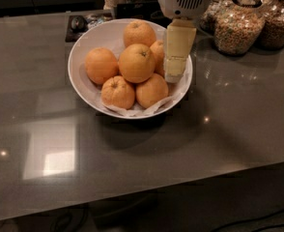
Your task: Pick orange from white bowl
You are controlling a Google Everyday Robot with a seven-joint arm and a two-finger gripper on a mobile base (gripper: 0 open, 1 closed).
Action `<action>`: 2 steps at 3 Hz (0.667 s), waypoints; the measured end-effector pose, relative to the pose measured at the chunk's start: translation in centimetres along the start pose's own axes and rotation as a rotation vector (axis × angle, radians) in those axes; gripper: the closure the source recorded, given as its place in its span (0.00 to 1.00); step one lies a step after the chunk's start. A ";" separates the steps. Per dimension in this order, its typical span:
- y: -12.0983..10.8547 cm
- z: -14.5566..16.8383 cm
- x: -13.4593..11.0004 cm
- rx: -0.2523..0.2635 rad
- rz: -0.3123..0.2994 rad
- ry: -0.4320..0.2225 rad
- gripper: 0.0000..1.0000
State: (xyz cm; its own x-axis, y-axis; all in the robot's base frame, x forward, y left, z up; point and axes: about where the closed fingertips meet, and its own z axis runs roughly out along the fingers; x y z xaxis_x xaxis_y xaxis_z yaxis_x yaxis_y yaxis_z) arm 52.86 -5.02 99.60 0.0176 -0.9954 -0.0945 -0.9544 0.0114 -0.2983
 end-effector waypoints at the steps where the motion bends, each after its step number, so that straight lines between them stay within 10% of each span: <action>1: 0.0 1.0 -0.2 -0.019 0.012 0.007 0.05; 2: 0.1 2.0 -0.5 -0.041 0.011 0.015 0.12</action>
Offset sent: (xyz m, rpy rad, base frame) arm -0.0059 0.0002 -0.0307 -0.0544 0.1121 -0.0196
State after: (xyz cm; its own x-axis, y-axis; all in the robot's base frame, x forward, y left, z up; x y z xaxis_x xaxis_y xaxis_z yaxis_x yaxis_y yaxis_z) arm 53.32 -4.38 97.75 0.0032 -0.9966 -0.0829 -0.9660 0.0184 -0.2579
